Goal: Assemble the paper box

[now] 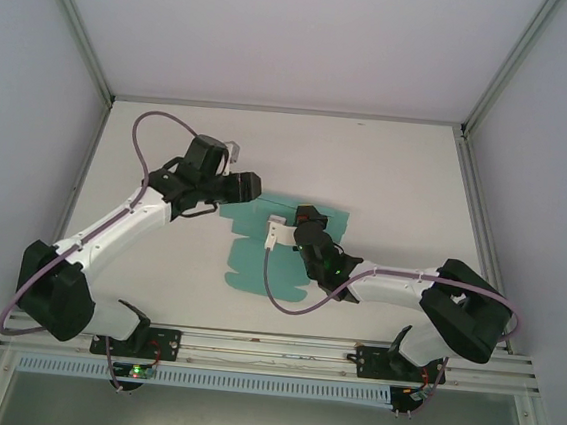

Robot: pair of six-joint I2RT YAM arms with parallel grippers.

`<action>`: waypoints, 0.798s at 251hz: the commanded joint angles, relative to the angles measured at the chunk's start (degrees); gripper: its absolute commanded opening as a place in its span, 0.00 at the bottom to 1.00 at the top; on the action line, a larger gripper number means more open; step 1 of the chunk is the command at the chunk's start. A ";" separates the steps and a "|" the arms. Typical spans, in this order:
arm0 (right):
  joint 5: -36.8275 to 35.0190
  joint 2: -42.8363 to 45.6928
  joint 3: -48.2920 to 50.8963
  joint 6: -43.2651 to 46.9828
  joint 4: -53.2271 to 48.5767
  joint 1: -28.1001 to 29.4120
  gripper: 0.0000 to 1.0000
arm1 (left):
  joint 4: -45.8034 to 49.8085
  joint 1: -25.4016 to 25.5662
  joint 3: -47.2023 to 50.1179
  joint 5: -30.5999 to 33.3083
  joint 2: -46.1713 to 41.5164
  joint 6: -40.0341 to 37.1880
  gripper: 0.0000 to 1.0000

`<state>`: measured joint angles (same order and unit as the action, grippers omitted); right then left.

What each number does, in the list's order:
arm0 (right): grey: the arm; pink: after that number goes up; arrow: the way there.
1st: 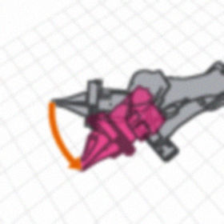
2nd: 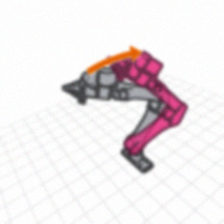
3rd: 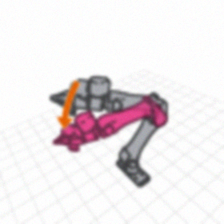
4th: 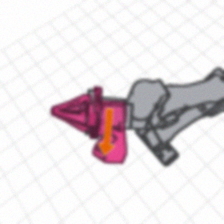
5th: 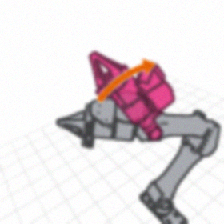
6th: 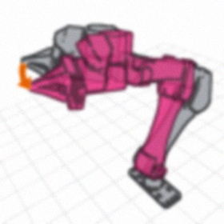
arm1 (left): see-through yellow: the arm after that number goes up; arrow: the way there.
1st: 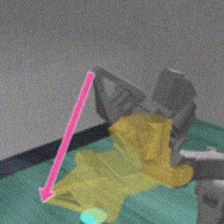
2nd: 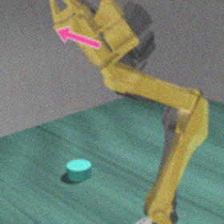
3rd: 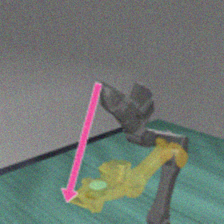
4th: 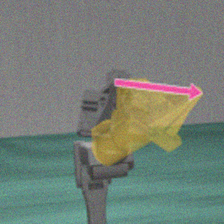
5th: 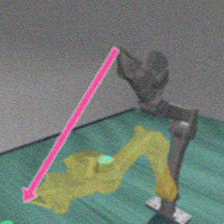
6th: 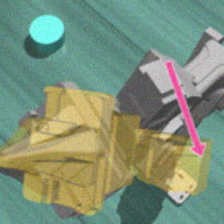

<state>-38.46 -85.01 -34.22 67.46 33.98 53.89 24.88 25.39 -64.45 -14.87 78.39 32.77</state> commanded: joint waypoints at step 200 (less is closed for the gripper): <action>3.92 2.75 -0.09 -8.46 1.37 1.82 0.00 | -10.95 -0.03 5.95 -13.85 4.60 6.10 0.50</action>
<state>-37.52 -83.88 -34.22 62.22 33.89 54.33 18.79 25.39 -59.68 -26.76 82.41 36.07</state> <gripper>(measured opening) 0.057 0.528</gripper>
